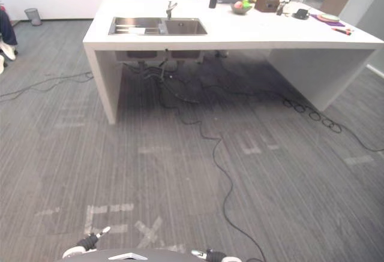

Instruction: Walk over to the sink, pick up the cup, carry it to the dishwasher, place the cup inside the dishwasher, then close the dishwasher door

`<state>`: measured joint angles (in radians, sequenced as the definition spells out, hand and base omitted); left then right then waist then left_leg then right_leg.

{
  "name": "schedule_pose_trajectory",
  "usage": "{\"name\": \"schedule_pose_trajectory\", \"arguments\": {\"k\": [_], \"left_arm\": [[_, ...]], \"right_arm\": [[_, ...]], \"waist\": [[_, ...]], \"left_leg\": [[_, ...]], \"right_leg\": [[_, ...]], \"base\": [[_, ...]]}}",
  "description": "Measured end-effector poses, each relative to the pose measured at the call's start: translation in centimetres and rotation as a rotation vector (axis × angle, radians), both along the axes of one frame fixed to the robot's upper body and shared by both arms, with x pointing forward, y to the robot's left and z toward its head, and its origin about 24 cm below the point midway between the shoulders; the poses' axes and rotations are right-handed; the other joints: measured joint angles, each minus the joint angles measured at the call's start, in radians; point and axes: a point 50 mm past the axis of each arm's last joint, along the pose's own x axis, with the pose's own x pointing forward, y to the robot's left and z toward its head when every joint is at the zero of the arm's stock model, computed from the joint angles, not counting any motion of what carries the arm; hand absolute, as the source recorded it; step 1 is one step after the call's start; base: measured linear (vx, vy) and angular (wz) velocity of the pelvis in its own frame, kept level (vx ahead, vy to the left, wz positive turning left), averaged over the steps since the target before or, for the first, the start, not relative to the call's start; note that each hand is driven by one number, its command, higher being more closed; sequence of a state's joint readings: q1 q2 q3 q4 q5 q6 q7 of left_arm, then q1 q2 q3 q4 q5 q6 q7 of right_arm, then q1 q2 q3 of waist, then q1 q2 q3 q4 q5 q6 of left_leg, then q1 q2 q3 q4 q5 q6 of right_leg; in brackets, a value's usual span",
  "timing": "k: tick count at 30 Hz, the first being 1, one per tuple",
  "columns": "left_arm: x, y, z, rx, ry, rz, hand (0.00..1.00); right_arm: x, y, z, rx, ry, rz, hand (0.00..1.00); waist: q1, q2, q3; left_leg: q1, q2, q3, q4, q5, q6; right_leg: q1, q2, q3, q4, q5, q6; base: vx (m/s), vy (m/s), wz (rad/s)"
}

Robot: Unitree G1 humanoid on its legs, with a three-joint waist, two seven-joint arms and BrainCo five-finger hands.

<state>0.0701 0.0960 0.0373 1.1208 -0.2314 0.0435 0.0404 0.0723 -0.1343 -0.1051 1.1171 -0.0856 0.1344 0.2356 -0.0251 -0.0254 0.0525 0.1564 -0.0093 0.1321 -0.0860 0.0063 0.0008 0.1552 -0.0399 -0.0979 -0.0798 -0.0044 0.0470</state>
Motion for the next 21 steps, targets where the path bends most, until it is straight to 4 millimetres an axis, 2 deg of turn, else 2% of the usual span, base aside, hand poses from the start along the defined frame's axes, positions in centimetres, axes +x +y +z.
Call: {"name": "schedule_pose_trajectory", "arguments": {"k": [21], "left_arm": [[-0.05, 0.25, -0.02, 0.078, 0.057, 0.007, 0.0]], "right_arm": [[0.17, 0.1, 0.02, -0.007, -0.016, 0.022, 0.0]], "waist": [[-0.003, -0.003, 0.001]], "left_leg": [[0.0, -0.005, -0.024, 0.0, 0.002, 0.003]], "right_leg": [[0.01, -0.005, -0.024, 0.001, -0.002, 0.003]], "base": [[-0.01, -0.011, 0.03]]}}
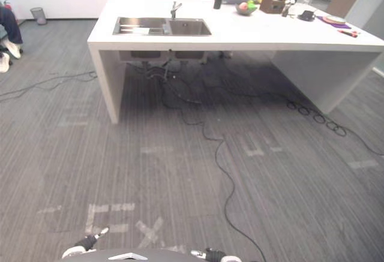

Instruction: Walk over to the sink, pick up the cup, carry it to the dishwasher, place the cup inside the dishwasher, then close the dishwasher door

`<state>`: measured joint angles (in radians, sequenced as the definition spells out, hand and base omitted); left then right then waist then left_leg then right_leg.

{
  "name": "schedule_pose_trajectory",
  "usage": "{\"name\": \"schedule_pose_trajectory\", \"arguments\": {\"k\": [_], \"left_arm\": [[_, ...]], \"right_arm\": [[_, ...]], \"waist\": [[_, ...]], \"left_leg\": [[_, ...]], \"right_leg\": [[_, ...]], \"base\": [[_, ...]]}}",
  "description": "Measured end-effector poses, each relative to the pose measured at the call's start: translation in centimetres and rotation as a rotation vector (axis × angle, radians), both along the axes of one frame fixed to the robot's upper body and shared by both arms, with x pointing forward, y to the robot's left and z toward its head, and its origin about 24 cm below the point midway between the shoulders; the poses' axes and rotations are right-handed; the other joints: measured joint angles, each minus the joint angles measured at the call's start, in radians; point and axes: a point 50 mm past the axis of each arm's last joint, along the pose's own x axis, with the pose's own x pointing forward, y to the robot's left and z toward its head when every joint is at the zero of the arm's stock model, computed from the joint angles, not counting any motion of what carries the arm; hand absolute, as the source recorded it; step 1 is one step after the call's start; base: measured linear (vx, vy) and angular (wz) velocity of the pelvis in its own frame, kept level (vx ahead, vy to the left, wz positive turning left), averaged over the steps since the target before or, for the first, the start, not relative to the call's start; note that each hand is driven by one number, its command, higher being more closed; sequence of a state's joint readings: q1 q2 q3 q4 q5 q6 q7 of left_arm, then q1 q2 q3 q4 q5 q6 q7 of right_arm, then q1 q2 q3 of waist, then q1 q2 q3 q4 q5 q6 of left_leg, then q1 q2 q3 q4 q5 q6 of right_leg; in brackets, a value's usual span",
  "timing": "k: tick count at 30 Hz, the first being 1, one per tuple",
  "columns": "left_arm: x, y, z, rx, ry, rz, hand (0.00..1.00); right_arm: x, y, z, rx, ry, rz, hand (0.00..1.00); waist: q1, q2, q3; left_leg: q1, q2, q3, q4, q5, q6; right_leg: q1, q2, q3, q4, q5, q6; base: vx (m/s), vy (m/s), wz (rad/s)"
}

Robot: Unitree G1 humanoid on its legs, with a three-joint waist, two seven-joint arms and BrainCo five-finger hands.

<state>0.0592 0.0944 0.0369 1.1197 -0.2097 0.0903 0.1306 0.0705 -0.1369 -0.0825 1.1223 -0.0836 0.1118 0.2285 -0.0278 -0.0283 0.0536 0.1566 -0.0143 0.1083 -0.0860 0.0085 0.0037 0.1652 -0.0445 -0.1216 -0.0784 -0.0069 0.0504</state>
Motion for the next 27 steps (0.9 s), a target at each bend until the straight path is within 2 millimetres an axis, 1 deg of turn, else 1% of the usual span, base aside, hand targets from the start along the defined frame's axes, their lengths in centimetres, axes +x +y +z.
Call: {"name": "schedule_pose_trajectory", "arguments": {"k": [7, 8, 9, 10, 11, 12, 13, 14, 15, 16, 17, 18, 19, 20, 21, 22, 23, 25, 26, 27], "left_arm": [[-0.1, 0.1, 0.0, 0.042, 0.046, 0.017, 0.0], [-0.1, 0.1, 0.0, 0.044, 0.047, 0.018, 0.0], [-0.1, 0.1, 0.0, 0.048, 0.049, 0.02, 0.0], [-0.2, 0.4, 0.0, 0.057, 0.051, 0.027, 0.0], [-0.2, 0.5, 0.0, 0.06, 0.052, 0.031, 0.0], [-0.2, 0.8, 0.1, 0.063, 0.052, 0.042, 0.0], [-0.2, 0.9, 0.1, 0.065, 0.047, 0.051, 0.0], [0.0, 0.9, 0.1, 0.059, 0.041, 0.073, 0.0], [0.2, 1.3, 0.3, 0.06, 0.029, 0.131, 0.0], [0.3, 1.5, 0.3, 0.057, 0.022, 0.166, 0.0], [0.4, 1.5, 0.3, 0.048, 0.02, 0.198, 0.0], [0.5, 1.4, 0.4, 0.046, 0.018, 0.201, 0.0], [0.6, 1.3, 0.4, 0.038, 0.013, 0.225, 0.0], [0.8, 1.2, 0.4, 0.032, 0.008, 0.24, 0.0], [1.0, 0.8, 0.4, 0.023, 0.004, 0.261, 0.0], [1.1, 0.6, 0.4, 0.018, 0.001, 0.279, 0.0], [1.0, 0.5, 0.3, 0.013, 0.0, 0.304, 0.0], [0.8, 0.6, 0.4, 0.021, 0.0, 0.305, 0.0], [0.4, 0.5, 0.3, 0.023, 0.001, 0.324, 0.0], [0.1, 0.1, 0.2, 0.021, 0.011, 0.336, 0.0]], "right_arm": [[0.0, 0.0, 0.0, 0.001, 0.0, 0.0, 0.0], [0.0, 0.0, 0.0, 0.001, 0.0, -0.002, 0.0], [0.0, 0.0, 0.0, 0.006, -0.002, -0.019, 0.0], [0.0, -0.1, 0.0, 0.019, -0.009, -0.057, 0.0], [-0.1, 0.0, 0.0, 0.029, -0.013, -0.087, 0.0], [-0.2, 0.2, 0.0, 0.038, -0.023, -0.138, 0.0], [-0.4, 0.1, 0.0, 0.039, -0.028, -0.164, 0.0], [-0.1, -0.2, 0.1, 0.041, -0.05, -0.201, 0.0], [0.5, -0.5, 0.3, 0.044, -0.091, -0.25, 0.0], [0.5, -0.3, 0.2, 0.051, -0.096, -0.262, 0.0], [-0.3, -0.3, 0.1, 0.059, -0.088, -0.301, 0.0], [-0.6, -0.2, 0.1, 0.065, -0.085, -0.319, 0.0], [-1.0, -0.3, 0.0, 0.073, -0.09, -0.359, 0.0], [-1.2, -0.3, 0.0, 0.078, -0.094, -0.384, 0.0], [-1.8, -0.4, 0.0, 0.086, -0.097, -0.433, 0.0], [-2.2, -0.5, 0.0, 0.089, -0.097, -0.459, 0.0], [-2.7, -0.5, 0.0, 0.095, -0.092, -0.485, 0.0], [-3.9, -0.1, -0.2, 0.103, -0.068, -0.503, 0.0], [-4.4, 0.0, -0.2, 0.105, -0.047, -0.507, 0.0], [-4.7, -0.3, -0.2, 0.098, -0.043, -0.507, 0.0]], "waist": [[-0.001, -0.002, 0.002], [-0.001, -0.002, 0.002], [-0.002, -0.003, 0.004], [-0.004, -0.007, 0.009], [-0.006, -0.012, 0.011], [-0.007, -0.023, 0.012], [-0.007, -0.028, 0.016], [-0.004, -0.027, 0.03], [-0.008, -0.021, 0.069], [-0.01, -0.023, 0.091], [-0.006, -0.023, 0.096], [-0.005, -0.022, 0.095], [-0.006, -0.016, 0.095], [-0.007, -0.012, 0.098], [-0.009, 0.001, 0.105], [-0.009, 0.014, 0.114], [-0.013, 0.024, 0.121], [-0.019, 0.02, 0.119], [-0.02, 0.029, 0.116], [-0.022, 0.037, 0.106]], "left_leg": [[0.008, -0.003, 0.0, 0.0, 0.002, 0.004], [0.009, -0.003, 0.0, 0.0, 0.002, 0.004], [0.012, -0.004, 0.0, 0.001, 0.0, 0.006], [0.014, -0.008, 0.0, 0.002, -0.017, 0.01], [0.017, -0.014, 0.002, 0.004, -0.022, 0.012], [0.024, -0.028, 0.002, 0.007, -0.036, 0.021], [0.024, -0.039, 0.0, 0.009, -0.041, 0.027], [0.007, -0.038, 0.004, 0.037, -0.049, 0.038], [-0.003, -0.027, 0.005, 0.111, -0.087, 0.038], [-0.001, -0.014, 0.008, 0.148, -0.11, 0.038], [0.01, 0.006, 0.007, 0.161, -0.128, 0.031], [0.012, 0.013, 0.003, 0.161, -0.133, 0.027], [0.011, 0.034, -0.006, 0.166, -0.148, 0.013], [0.011, 0.044, -0.011, 0.178, -0.16, 0.005], [-0.003, 0.07, -0.025, 0.215, -0.193, -0.013], [-0.008, 0.093, -0.028, 0.25, -0.222, -0.026], [-0.016, 0.124, -0.033, 0.317, -0.284, -0.052], [-0.006, 0.142, -0.049, 0.374, -0.35, -0.081], [0.034, 0.168, -0.051, 0.383, -0.392, -0.101], [0.056, 0.191, -0.051, 0.385, -0.403, -0.106]], "right_leg": [[0.003, -0.003, 0.002, 0.01, -0.002, 0.0], [0.002, -0.004, 0.002, 0.017, -0.006, 0.0], [-0.012, -0.007, 0.002, 0.057, -0.029, -0.001], [-0.049, -0.019, 0.002, 0.145, -0.085, 0.011], [-0.07, -0.029, 0.001, 0.198, -0.116, 0.022], [-0.113, -0.057, 0.0, 0.31, -0.175, 0.067], [-0.159, -0.075, -0.002, 0.415, -0.201, 0.104], [-0.241, -0.091, 0.0, 0.581, -0.203, 0.093], [-0.352, -0.115, 0.001, 0.818, -0.178, 0.036], [-0.393, -0.12, -0.002, 0.904, -0.191, 0.019], [-0.417, -0.127, -0.012, 0.856, -0.212, 0.018], [-0.416, -0.129, -0.019, 0.798, -0.211, 0.017], [-0.415, -0.129, -0.028, 0.659, -0.194, 0.011], [-0.416, -0.127, -0.027, 0.589, -0.18, 0.011], [-0.418, -0.122, -0.016, 0.475, -0.133, 0.019], [-0.421, -0.111, 0.007, 0.425, -0.105, 0.025], [-0.42, -0.1, 0.049, 0.395, -0.068, 0.034], [-0.401, -0.11, 0.053, 0.412, -0.068, 0.036], [-0.388, -0.104, 0.048, 0.463, -0.05, 0.062], [-0.39, -0.087, 0.034, 0.505, -0.083, 0.059]], "base": [[-0.03, -0.013, 0.0], [-0.04, -0.017, 0.01], [-0.04, -0.008, 0.03], [-0.04, -0.002, 0.05], [-0.04, 0.014, 0.11], [-0.01, 0.006, 0.09], [0.0, 0.0, 0.0], [0.0, -0.002, -0.05], [0.0, 0.0, 0.0], [0.05, 0.009, 0.1], [0.09, -0.004, 0.12], [0.18, -0.05, 0.1], [0.18, -0.075, 0.05], [0.28, -0.136, 0.08], [0.26, -0.135, 0.08], [0.38, -0.275, 0.11], [0.33, -0.28, 0.1], [0.4, -0.38, 0.23], [0.49, -0.434, 0.25], [0.54, -0.371, 0.19]]}}
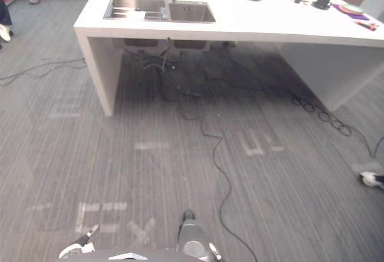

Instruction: Walk over to the sink, pick up the cup, carry it to the dishwasher, place the cup inside the dishwasher, then close the dishwasher door

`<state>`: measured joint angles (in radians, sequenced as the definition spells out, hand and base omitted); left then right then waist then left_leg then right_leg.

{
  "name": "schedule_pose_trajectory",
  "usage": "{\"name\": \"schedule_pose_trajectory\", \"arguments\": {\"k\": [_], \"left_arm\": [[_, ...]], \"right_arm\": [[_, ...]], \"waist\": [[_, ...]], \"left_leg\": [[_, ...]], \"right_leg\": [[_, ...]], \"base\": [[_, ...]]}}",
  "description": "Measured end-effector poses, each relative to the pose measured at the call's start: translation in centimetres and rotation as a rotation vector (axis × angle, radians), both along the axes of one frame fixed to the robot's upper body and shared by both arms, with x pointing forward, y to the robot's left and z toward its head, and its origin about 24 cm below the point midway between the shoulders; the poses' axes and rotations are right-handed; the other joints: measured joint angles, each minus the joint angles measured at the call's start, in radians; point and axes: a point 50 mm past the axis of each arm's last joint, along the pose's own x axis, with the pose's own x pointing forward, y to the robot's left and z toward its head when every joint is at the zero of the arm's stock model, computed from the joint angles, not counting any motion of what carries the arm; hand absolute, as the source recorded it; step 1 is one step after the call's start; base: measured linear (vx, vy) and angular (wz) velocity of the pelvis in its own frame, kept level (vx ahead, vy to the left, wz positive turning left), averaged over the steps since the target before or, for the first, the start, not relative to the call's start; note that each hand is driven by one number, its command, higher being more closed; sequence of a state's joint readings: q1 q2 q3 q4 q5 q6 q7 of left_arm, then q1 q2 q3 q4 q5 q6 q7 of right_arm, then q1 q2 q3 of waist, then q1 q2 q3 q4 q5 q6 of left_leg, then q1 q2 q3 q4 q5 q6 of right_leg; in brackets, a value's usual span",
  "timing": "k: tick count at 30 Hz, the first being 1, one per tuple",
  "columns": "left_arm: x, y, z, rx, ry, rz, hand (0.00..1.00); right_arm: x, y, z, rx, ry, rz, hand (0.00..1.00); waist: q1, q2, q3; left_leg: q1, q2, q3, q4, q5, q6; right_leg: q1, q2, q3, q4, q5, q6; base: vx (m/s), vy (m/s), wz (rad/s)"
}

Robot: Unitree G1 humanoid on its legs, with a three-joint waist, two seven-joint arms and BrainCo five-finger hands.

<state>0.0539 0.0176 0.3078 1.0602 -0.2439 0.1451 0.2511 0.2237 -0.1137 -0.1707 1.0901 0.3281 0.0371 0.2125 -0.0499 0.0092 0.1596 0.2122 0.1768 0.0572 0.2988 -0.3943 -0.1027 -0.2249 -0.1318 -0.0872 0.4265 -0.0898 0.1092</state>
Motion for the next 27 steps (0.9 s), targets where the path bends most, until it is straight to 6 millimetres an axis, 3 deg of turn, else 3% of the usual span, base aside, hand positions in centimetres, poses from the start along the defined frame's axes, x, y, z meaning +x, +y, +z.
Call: {"name": "schedule_pose_trajectory", "arguments": {"k": [1, 3, 4, 5, 6, 7, 8, 11, 12, 14, 15, 16, 19, 21, 22, 24, 25, 26, 27], "left_arm": [[-0.6, -0.6, -0.2, -0.005, 0.011, 0.014, 0.0], [-0.4, -1.3, -0.1, -0.02, -0.006, 0.049, 0.0], [-0.5, -1.6, -0.2, -0.027, -0.007, 0.073, 0.0], [-0.5, -1.5, -0.2, -0.023, -0.006, 0.082, 0.0], [-0.4, -1.3, -0.1, -0.009, -0.017, 0.106, 0.0], [-0.1, -0.8, 0.1, 0.012, -0.041, 0.116, 0.0], [0.1, -0.5, 0.2, 0.025, -0.056, 0.113, 0.0], [1.3, -0.2, 0.7, 0.064, -0.121, 0.083, 0.0], [1.7, -0.2, 0.8, 0.075, -0.142, 0.079, 0.0], [1.5, -0.3, 0.9, 0.105, -0.153, 0.07, 0.0], [1.5, -0.1, 1.1, 0.137, -0.171, 0.075, 0.0], [2.2, 0.4, 1.5, 0.178, -0.207, 0.056, 0.0], [3.0, 1.0, 2.0, 0.207, -0.286, 0.068, 0.0], [3.3, 1.0, 2.0, 0.157, -0.332, 0.041, 0.0], [3.6, 1.1, 2.1, 0.151, -0.352, 0.003, 0.0], [5.3, 0.7, 2.8, 0.147, -0.427, -0.071, 0.0], [6.8, 0.4, 3.7, 0.15, -0.499, -0.09, 0.0], [8.3, 0.0, 5.0, 0.161, -0.58, -0.116, 0.0], [9.2, -0.1, 5.8, 0.172, -0.625, -0.128, 0.0]], "right_arm": [[-0.3, -0.9, 0.2, -0.014, 0.007, 0.004, 0.0], [-0.6, -1.9, 0.4, -0.029, 0.019, -0.022, 0.0], [-0.6, -2.3, 0.5, -0.032, 0.011, -0.021, 0.0], [-0.5, -2.4, 0.5, -0.037, 0.007, -0.011, 0.0], [-0.2, -2.5, 0.6, -0.049, -0.006, 0.01, 0.0], [-0.2, -2.4, 0.6, -0.05, -0.008, 0.019, 0.0], [-0.2, -2.3, 0.5, -0.051, -0.006, 0.025, 0.0], [0.9, -2.3, 0.6, -0.063, -0.038, 0.031, 0.0], [2.0, -2.2, 0.7, -0.065, -0.071, 0.037, 0.0], [3.3, -2.2, 1.0, -0.073, -0.121, 0.045, 0.0], [4.1, -1.5, 1.0, -0.066, -0.151, 0.05, 0.0], [4.8, 0.1, 0.9, -0.028, -0.175, 0.067, 0.0], [7.0, 2.3, 1.1, 0.009, -0.236, 0.134, 0.0], [7.5, 2.6, 1.1, 0.018, -0.235, 0.141, 0.0], [7.4, 2.5, 1.0, 0.018, -0.222, 0.133, 0.0], [7.2, 1.9, 1.0, -0.006, -0.209, 0.127, 0.0], [7.3, 1.3, 1.1, -0.022, -0.208, 0.134, 0.0], [7.5, 0.7, 1.3, -0.045, -0.233, 0.125, 0.0], [7.7, 0.3, 1.4, -0.056, -0.245, 0.122, 0.0]], "waist": [[-0.002, 0.034, -0.024], [-0.001, 0.058, -0.04], [-0.001, 0.073, -0.049], [-0.001, 0.077, -0.05], [-0.001, 0.082, -0.046], [0.004, 0.069, -0.038], [0.011, 0.06, -0.033], [0.048, 0.04, -0.022], [0.051, 0.034, -0.016], [0.059, 0.034, -0.013], [0.081, 0.025, -0.012], [0.074, -0.013, -0.017], [0.085, -0.044, -0.009], [0.086, -0.059, -0.016], [0.081, -0.062, -0.02], [0.076, -0.073, -0.032], [0.076, -0.073, -0.032], [0.071, -0.063, -0.024], [0.066, -0.068, -0.023]], "left_leg": [[-0.027, 0.039, -0.005, 0.09, 0.001, 0.003], [-0.122, 0.083, -0.023, 0.308, 0.065, 0.022], [-0.19, 0.113, -0.035, 0.444, 0.162, 0.02], [-0.227, 0.134, -0.033, 0.524, 0.222, 0.02], [-0.311, 0.164, -0.029, 0.709, 0.231, 0.02], [-0.379, 0.155, -0.025, 0.829, 0.206, 0.021], [-0.405, 0.139, -0.022, 0.852, 0.194, 0.019], [-0.507, 0.058, 0.12, 0.705, 0.108, 0.044], [-0.517, 0.028, 0.205, 0.54, 0.11, 0.062], [-0.509, -0.021, 0.239, 0.173, 0.218, 0.084], [-0.485, -0.05, 0.248, 0.113, 0.353, 0.182], [-0.487, -0.082, 0.251, 0.111, 0.329, 0.173], [-0.508, -0.097, 0.25, 0.152, 0.273, 0.184], [-0.456, -0.129, 0.25, 0.139, 0.245, 0.187], [-0.433, -0.147, 0.251, 0.138, 0.225, 0.192], [-0.394, -0.184, 0.26, 0.143, 0.186, 0.204], [-0.355, -0.196, 0.274, 0.138, 0.162, 0.205], [-0.301, -0.213, 0.28, 0.108, 0.147, 0.204], [-0.267, -0.224, 0.283, 0.083, 0.146, 0.202]], "right_leg": [[-0.017, 0.029, -0.029, 0.061, -0.064, -0.032], [-0.001, 0.058, -0.05, 0.095, -0.118, -0.061], [0.04, 0.08, -0.064, 0.075, -0.143, -0.083], [0.074, 0.092, -0.069, 0.052, -0.151, -0.093], [0.155, 0.119, -0.083, -0.009, -0.164, -0.114], [0.245, 0.13, -0.098, -0.075, -0.164, -0.118], [0.289, 0.13, -0.107, -0.105, -0.161, -0.115], [0.433, 0.121, -0.106, -0.203, -0.162, -0.117], [0.464, 0.106, -0.095, -0.212, -0.164, -0.117], [0.493, 0.09, -0.07, -0.214, -0.196, -0.102], [0.516, 0.079, -0.03, -0.224, -0.239, -0.076], [0.519, 0.056, 0.005, -0.237, -0.239, -0.098], [0.5, 0.048, 0.055, -0.217, -0.205, -0.098], [0.483, 0.023, 0.081, -0.118, -0.178, -0.084], [0.466, 0.006, 0.082, -0.032, -0.183, -0.059], [0.366, -0.039, 0.105, 0.239, -0.162, 0.05], [0.283, -0.057, 0.142, 0.416, -0.061, 0.151], [0.202, -0.095, 0.124, 0.581, 0.027, 0.098], [0.165, -0.112, 0.104, 0.649, 0.024, 0.047]], "base": [[0.64, -0.431, 0.11], [0.52, -0.346, 0.02], [0.42, -0.258, 0.06], [0.52, -0.289, 0.21], [0.51, -0.245, 0.35], [0.59, -0.237, 0.37], [0.55, -0.164, 0.21], [0.42, -0.033, -0.14], [0.47, 0.096, -0.35], [0.51, 0.134, -0.56], [0.44, 0.163, -0.41], [0.54, 0.204, -0.24], [0.39, 0.167, 0.13], [0.34, 0.12, 0.12], [0.27, 0.076, 0.15], [0.29, 0.067, 0.08], [0.35, 0.101, -0.26], [0.35, 0.101, -0.34], [0.27, 0.061, -0.25]]}}
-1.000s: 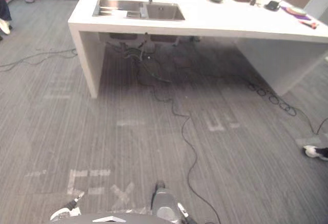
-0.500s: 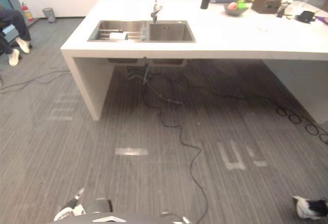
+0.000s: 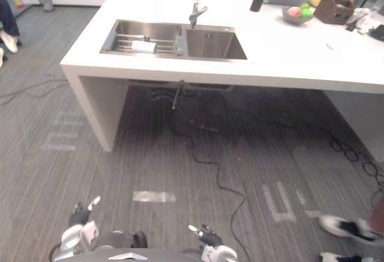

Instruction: Walk over to the sink, pick up the cup, carry it to the dishwasher, place the cup inside the dishwasher, then close the dishwasher door

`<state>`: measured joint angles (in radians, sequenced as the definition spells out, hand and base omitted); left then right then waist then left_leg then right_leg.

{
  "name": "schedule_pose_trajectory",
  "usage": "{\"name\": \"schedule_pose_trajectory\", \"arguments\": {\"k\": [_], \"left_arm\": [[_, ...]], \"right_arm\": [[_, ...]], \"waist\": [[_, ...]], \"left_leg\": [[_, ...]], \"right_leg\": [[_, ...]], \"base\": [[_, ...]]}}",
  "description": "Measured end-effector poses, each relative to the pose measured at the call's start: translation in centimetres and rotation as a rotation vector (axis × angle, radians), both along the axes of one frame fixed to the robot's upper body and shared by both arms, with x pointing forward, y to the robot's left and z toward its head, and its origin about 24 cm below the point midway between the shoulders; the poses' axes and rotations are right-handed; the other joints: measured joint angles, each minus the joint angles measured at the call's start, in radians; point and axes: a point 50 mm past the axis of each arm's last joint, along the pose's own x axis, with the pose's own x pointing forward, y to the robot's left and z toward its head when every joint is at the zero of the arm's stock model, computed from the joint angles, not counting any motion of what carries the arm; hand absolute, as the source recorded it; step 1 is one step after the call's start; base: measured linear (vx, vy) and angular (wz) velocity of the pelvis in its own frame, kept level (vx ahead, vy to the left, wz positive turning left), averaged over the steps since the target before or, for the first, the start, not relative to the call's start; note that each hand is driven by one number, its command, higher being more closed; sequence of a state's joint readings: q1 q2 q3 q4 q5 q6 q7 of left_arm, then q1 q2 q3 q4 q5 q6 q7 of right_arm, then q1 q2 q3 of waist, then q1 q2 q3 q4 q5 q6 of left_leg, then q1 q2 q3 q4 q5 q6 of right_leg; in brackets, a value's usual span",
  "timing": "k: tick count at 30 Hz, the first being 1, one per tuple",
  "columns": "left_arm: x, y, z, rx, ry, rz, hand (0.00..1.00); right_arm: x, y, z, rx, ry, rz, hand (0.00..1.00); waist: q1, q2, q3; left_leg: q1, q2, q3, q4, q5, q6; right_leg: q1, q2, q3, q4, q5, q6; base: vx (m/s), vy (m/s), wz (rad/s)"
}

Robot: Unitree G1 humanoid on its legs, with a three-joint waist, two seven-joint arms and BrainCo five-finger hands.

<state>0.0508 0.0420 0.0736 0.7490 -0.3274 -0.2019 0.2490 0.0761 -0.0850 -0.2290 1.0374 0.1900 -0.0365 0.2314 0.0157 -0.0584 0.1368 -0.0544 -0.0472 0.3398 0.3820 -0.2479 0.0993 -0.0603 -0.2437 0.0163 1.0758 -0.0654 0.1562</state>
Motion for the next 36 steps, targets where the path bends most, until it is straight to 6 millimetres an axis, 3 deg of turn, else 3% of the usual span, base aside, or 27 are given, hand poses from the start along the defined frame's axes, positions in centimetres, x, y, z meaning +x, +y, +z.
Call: {"name": "schedule_pose_trajectory", "arguments": {"k": [1, 2, 5, 6, 7, 8, 9, 10, 11, 12, 13, 14, 17, 18, 19, 21, 22, 24, 26, 27, 28, 29, 30, 31, 33, 36], "left_arm": [[1.7, -0.4, 1.8, 0.035, -0.092, -0.025, 0.0], [3.5, -1.1, 3.8, 0.067, -0.187, -0.051, 0.0], [7.1, -3.2, 8.7, 0.11, -0.392, -0.12, 0.0], [8.2, -4.3, 10.8, 0.127, -0.474, -0.158, 0.0], [8.9, -5.1, 12.6, 0.144, -0.542, -0.184, 0.0], [9.0, -5.5, 13.5, 0.159, -0.577, -0.191, 0.0], [9.1, -5.7, 15.7, 0.205, -0.665, -0.193, 0.0], [9.0, -5.5, 18.0, 0.269, -0.756, -0.173, 0.0], [8.8, -5.3, 19.1, 0.303, -0.798, -0.157, 0.0], [8.2, -5.2, 20.6, 0.341, -0.86, -0.12, 0.0], [7.6, -5.1, 22.2, 0.386, -0.929, -0.095, 0.0], [7.0, -5.0, 24.1, 0.428, -1.012, -0.065, 0.0], [5.7, -4.9, 26.8, 0.52, -1.143, -0.002, 0.0], [5.3, -5.0, 27.7, 0.563, -1.184, -0.001, 0.0], [5.3, -5.0, 28.0, 0.601, -1.195, -0.01, 0.0], [5.5, -5.1, 28.0, 0.648, -1.17, -0.037, 0.0], [5.6, -5.0, 27.9, 0.692, -1.151, -0.057, 0.0], [5.9, -4.6, 28.1, 0.802, -1.123, -0.15, 0.0], [6.6, -5.0, 28.7, 0.868, -1.115, -0.268, 0.0], [6.8, -5.4, 28.9, 0.874, -1.12, -0.3, 0.0], [7.3, -6.3, 29.3, 0.881, -1.123, -0.375, 0.0], [7.8, -7.1, 29.4, 0.889, -1.11, -0.437, 0.0], [7.9, -7.2, 29.3, 0.903, -1.091, -0.465, 0.0], [8.4, -7.2, 28.5, 0.912, -1.029, -0.519, 0.0], [9.2, -6.7, 27.1, 0.955, -0.921, -0.573, 0.0], [10.5, -5.3, 24.6, 1.063, -0.741, -0.652, 0.0]], "right_arm": [[0.1, -0.8, 0.2, -0.018, -0.013, -0.008, 0.0], [-0.2, -1.4, 0.2, -0.029, -0.01, -0.019, 0.0], [-2.9, -0.9, -0.4, 0.007, 0.047, -0.084, 0.0], [-4.0, -0.7, -0.6, 0.023, 0.068, -0.116, 0.0], [-5.3, -0.8, -0.8, 0.023, 0.102, -0.143, 0.0], [-6.0, -0.8, -0.8, 0.024, 0.117, -0.151, 0.0], [-7.2, -0.5, -1.0, 0.034, 0.141, -0.171, 0.0], [-8.2, -0.2, -1.1, 0.043, 0.165, -0.174, 0.0], [-8.6, 0.2, -1.2, 0.049, 0.176, -0.165, 0.0], [-9.2, -0.4, -1.1, 0.036, 0.187, -0.151, 0.0], [-9.0, -1.2, -0.9, 0.009, 0.194, -0.112, 0.0], [-8.7, -1.3, -0.9, 0.01, 0.201, -0.087, 0.0], [-9.0, -1.8, -0.9, 0.015, 0.231, -0.064, 0.0], [-9.1, -2.0, -0.9, 0.006, 0.246, -0.037, 0.0], [-9.3, -2.3, -0.8, -0.001, 0.255, -0.03, 0.0], [-9.4, -2.6, -0.7, -0.005, 0.252, -0.028, 0.0], [-9.9, -2.7, -0.8, 0.001, 0.271, -0.045, 0.0], [-10.5, -2.7, -0.8, 0.013, 0.291, -0.064, 0.0], [-10.2, -2.8, -0.8, 0.007, 0.285, -0.057, 0.0], [-10.1, -2.8, -0.8, 0.009, 0.281, -0.061, 0.0], [-9.9, -2.7, -0.8, 0.014, 0.272, -0.062, 0.0], [-9.9, -3.1, -0.7, 0.016, 0.263, -0.079, 0.0], [-9.8, -2.9, -0.8, 0.02, 0.265, -0.09, 0.0], [-9.9, -1.9, -1.0, 0.054, 0.266, -0.118, 0.0], [-10.2, -0.8, -1.3, 0.094, 0.277, -0.162, 0.0], [-10.5, -0.4, -1.4, 0.12, 0.297, -0.2, 0.0]], "waist": [[-0.015, 0.002, 0.0], [-0.028, 0.011, -0.002], [-0.047, 0.019, -0.003], [-0.058, 0.028, 0.0], [-0.059, 0.047, 0.003], [-0.059, 0.058, 0.002], [-0.065, 0.071, 0.003], [-0.065, 0.064, 0.001], [-0.064, 0.061, 0.0], [-0.065, 0.097, -0.003], [-0.069, 0.119, -0.013], [-0.068, 0.119, -0.012], [-0.068, 0.143, -0.014], [-0.074, 0.153, -0.017], [-0.074, 0.153, -0.016], [-0.075, 0.164, -0.015], [-0.072, 0.158, -0.015], [-0.053, 0.151, -0.018], [-0.05, 0.136, -0.028], [-0.051, 0.133, -0.03], [-0.053, 0.134, -0.033], [-0.055, 0.149, -0.042], [-0.059, 0.136, -0.053], [-0.077, 0.099, -0.069], [-0.075, 0.068, -0.084], [-0.082, 0.05, -0.095]], "left_leg": [[0.068, -0.005, -0.006, -0.047, -0.001, -0.006], [0.12, -0.003, -0.032, -0.097, 0.001, -0.015], [0.193, 0.011, -0.1, -0.17, 0.009, -0.039], [0.225, 0.031, -0.125, -0.178, -0.002, -0.062], [0.244, 0.063, -0.139, -0.161, -0.02, -0.081], [0.25, 0.082, -0.151, -0.141, -0.043, -0.094], [0.256, 0.117, -0.176, -0.091, -0.098, -0.125], [0.275, 0.138, -0.2, -0.048, -0.153, -0.159], [0.291, 0.15, -0.207, -0.032, -0.181, -0.178], [0.324, 0.198, -0.212, -0.011, -0.208, -0.207], [0.316, 0.231, -0.215, 0.029, -0.186, -0.218], [0.314, 0.244, -0.223, 0.077, -0.145, -0.221], [0.269, 0.31, -0.257, 0.276, -0.047, -0.256], [0.179, 0.341, -0.301, 0.456, 0.085, -0.244], [0.087, 0.378, -0.319, 0.618, 0.247, -0.238], [-0.016, 0.405, -0.301, 0.761, 0.202, -0.203], [-0.07, 0.398, -0.257, 0.784, 0.132, -0.153], [-0.094, 0.364, -0.158, 0.596, 0.037, -0.147], [-0.091, 0.315, -0.089, 0.227, 0.019, -0.142], [-0.087, 0.298, -0.088, 0.13, 0.037, -0.144], [-0.077, 0.269, -0.096, -0.077, 0.14, -0.147], [-0.067, 0.256, -0.107, -0.223, 0.345, -0.157], [-0.053, 0.239, -0.113, -0.237, 0.332, -0.18], [-0.031, 0.201, -0.107, -0.284, 0.351, -0.163], [0.019, 0.169, -0.074, -0.361, 0.35, -0.165], [0.075, 0.131, -0.036, -0.425, 0.35, -0.161]], "right_leg": [[-0.059, -0.007, -0.047, 0.073, -0.035, -0.07], [-0.109, 0.009, -0.097, 0.071, -0.08, -0.101], [-0.197, 0.025, -0.194, -0.118, -0.152, -0.106], [-0.207, 0.027, -0.242, -0.295, -0.154, -0.106], [-0.202, 0.051, -0.256, -0.503, -0.119, -0.112], [-0.196, 0.067, -0.25, -0.604, -0.086, -0.113], [-0.189, 0.09, -0.213, -0.762, -0.017, -0.111], [-0.184, 0.098, -0.157, -0.834, 0.038, -0.108], [-0.183, 0.095, -0.156, -0.817, 0.111, -0.096], [-0.193, 0.126, -0.182, -0.716, 0.12, -0.108], [-0.214, 0.138, -0.199, -0.637, 0.043, -0.126], [-0.225, 0.144, -0.199, -0.57, -0.014, -0.133], [-0.181, 0.206, -0.212, -0.524, -0.113, -0.166], [-0.147, 0.236, -0.218, -0.531, -0.146, -0.174], [-0.101, 0.265, -0.217, -0.564, -0.167, -0.192], [-0.019, 0.289, -0.216, -0.631, -0.171, -0.206], [0.046, 0.289, -0.206, -0.692, -0.165, -0.218], [0.137, 0.273, -0.169, -0.799, -0.144, -0.208], [0.171, 0.246, -0.139, -0.866, -0.116, -0.181], [0.173, 0.238, -0.134, -0.874, -0.114, -0.178], [0.179, 0.23, -0.122, -0.887, -0.115, -0.164], [0.18, 0.231, -0.111, -0.885, -0.137, -0.13], [0.182, 0.215, -0.106, -0.885, -0.152, -0.109], [0.175, 0.174, -0.11, -0.885, -0.151, -0.109], [0.177, 0.142, -0.099, -0.89, -0.152, -0.107], [0.184, 0.108, -0.084, -0.89, -0.139, -0.087]], "base": [[0.25, 0.014, -0.05], [0.24, -0.005, 0.12], [0.28, -0.076, 0.63], [0.51, -0.22, 0.69], [0.45, -0.198, 0.63], [0.5, -0.242, 0.55], [0.44, -0.247, 0.56], [0.7, -0.413, 0.52], [0.73, -0.447, 0.33], [0.73, -0.423, 0.2], [0.69, -0.407, 0.11], [0.55, -0.334, 0.03], [0.46, -0.297, -0.22], [0.37, -0.243, -0.24], [0.36, -0.215, -0.13], [0.37, -0.125, -0.04], [0.46, -0.098, -0.15], [0.44, -0.035, -0.47], [0.34, 0.05, -0.48], [0.38, 0.111, -0.37], [0.44, 0.196, -0.32], [0.43, 0.197, -0.33], [0.38, 0.193, -0.13], [0.22, 0.11, -0.13], [0.26, 0.136, -0.32], [0.17, 0.115, -0.29]]}}
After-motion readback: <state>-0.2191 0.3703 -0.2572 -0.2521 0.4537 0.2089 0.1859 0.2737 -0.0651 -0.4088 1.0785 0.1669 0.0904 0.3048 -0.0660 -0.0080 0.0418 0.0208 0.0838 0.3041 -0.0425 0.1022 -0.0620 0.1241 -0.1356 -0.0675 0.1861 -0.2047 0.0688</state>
